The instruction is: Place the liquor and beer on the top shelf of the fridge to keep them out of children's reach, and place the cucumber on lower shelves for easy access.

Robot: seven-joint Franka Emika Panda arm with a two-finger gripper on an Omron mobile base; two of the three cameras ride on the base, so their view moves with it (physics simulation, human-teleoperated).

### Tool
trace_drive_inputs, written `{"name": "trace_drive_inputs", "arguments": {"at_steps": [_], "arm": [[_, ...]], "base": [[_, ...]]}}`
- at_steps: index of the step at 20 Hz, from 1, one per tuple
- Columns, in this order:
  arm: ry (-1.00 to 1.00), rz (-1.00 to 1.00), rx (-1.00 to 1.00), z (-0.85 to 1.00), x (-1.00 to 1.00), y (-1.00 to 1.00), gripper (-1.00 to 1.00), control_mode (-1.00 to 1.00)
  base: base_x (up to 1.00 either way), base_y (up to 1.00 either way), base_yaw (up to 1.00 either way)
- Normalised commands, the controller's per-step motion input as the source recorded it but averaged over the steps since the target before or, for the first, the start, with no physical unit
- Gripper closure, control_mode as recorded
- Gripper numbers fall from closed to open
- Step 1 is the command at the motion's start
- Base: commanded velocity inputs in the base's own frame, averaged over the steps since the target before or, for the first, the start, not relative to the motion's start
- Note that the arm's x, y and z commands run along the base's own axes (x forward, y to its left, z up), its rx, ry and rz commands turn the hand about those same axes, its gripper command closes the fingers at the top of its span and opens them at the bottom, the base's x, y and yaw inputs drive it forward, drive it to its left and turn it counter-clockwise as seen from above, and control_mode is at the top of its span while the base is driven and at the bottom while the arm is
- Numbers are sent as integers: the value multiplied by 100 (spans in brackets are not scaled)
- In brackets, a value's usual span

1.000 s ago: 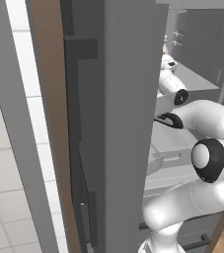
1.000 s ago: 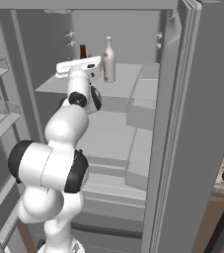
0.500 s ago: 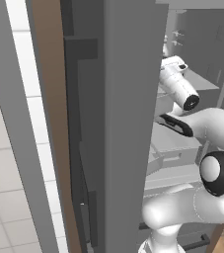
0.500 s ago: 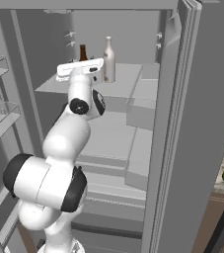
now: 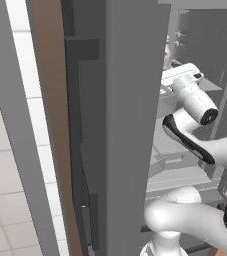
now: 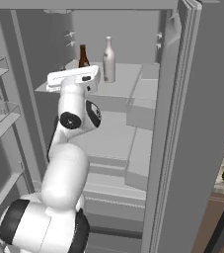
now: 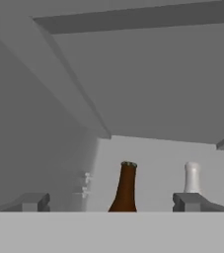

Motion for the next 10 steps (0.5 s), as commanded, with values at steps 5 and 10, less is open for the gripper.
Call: {"name": "trace_drive_inputs", "arguments": {"at_steps": [5, 10], "arm": [[23, 0, -1, 23, -89, -29, -100, -100], [29, 0, 0, 31, -81, -30, -100, -100]], "base": [[0, 0, 0], [0, 0, 0]]}}
